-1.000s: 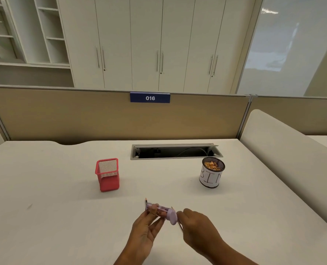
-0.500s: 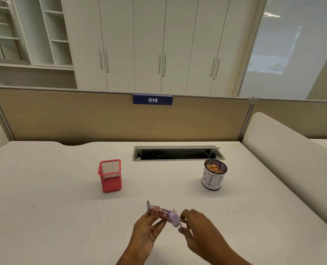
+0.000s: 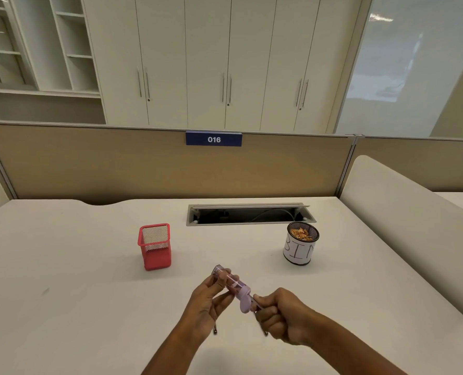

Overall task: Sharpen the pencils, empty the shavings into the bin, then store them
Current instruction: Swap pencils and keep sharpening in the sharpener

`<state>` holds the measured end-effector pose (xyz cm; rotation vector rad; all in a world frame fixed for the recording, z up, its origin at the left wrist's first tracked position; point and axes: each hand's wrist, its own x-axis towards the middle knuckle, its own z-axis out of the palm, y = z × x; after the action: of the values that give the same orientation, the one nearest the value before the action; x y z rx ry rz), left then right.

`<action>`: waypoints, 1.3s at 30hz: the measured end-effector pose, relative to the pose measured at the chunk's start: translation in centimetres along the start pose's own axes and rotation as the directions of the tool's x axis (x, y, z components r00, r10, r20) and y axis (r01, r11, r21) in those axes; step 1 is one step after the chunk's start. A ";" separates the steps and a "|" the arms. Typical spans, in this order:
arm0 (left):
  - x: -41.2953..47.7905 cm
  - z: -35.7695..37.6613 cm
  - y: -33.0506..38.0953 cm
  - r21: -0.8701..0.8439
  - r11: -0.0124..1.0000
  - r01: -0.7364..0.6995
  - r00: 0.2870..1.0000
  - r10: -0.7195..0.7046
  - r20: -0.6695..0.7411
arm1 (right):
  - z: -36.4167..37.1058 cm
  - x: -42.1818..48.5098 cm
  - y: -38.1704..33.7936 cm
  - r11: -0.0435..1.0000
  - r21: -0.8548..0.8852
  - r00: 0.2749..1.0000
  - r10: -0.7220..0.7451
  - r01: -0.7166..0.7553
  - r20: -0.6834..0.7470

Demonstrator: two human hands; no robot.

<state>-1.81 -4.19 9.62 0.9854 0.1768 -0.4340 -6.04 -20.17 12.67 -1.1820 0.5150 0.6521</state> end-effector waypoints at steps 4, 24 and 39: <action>0.3 0.1 -0.1 -0.023 0.999 -0.026 0.998 0.025 -0.058 | 0.7 0.3 0.7 0.663 -0.692 0.847 -0.513 0.284 -0.144; -0.4 0.4 0.5 -0.025 0.998 -0.056 0.998 0.056 -0.001 | 1.1 -1.0 -0.7 0.810 -0.537 0.935 -0.339 0.237 -0.099; -0.3 1.0 -0.2 -0.008 0.999 -0.033 0.999 0.033 -0.014 | 0.5 -0.8 0.3 0.973 -0.154 0.978 -0.189 0.174 -0.084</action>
<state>-2.25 -5.05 10.15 0.9819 0.1746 -0.3957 -6.78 -19.83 13.19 -1.3873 0.4404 0.4821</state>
